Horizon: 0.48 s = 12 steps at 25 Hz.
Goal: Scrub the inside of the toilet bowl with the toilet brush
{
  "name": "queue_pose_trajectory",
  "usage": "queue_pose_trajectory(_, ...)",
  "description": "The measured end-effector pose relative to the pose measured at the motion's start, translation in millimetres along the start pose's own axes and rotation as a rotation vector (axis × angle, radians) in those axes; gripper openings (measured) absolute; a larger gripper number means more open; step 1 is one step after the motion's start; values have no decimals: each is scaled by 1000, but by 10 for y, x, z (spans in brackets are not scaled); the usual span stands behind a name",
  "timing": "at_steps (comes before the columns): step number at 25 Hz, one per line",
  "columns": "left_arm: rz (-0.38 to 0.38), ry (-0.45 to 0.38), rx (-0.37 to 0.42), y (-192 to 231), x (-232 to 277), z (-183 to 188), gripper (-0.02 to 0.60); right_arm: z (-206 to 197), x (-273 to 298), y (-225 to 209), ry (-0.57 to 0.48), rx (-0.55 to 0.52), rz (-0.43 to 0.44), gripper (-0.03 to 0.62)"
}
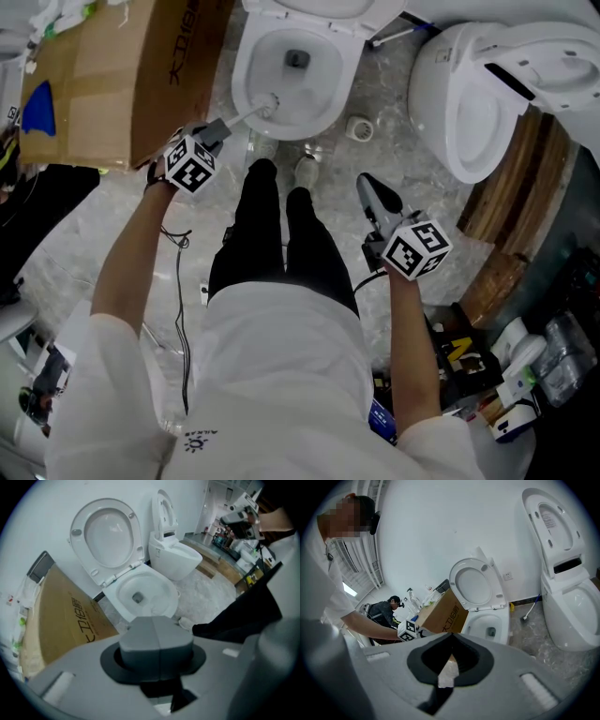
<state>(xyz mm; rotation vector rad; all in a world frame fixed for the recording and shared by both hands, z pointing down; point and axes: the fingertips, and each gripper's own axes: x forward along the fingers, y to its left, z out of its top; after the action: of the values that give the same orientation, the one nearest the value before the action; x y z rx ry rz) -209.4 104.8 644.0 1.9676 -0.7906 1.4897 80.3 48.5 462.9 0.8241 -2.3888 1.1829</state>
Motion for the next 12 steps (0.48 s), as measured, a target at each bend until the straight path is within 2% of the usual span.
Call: queue_pose_trajectory(12,-5,38,-9,401,-23,-82,152,81,103,-53,-7,29,-23,0)
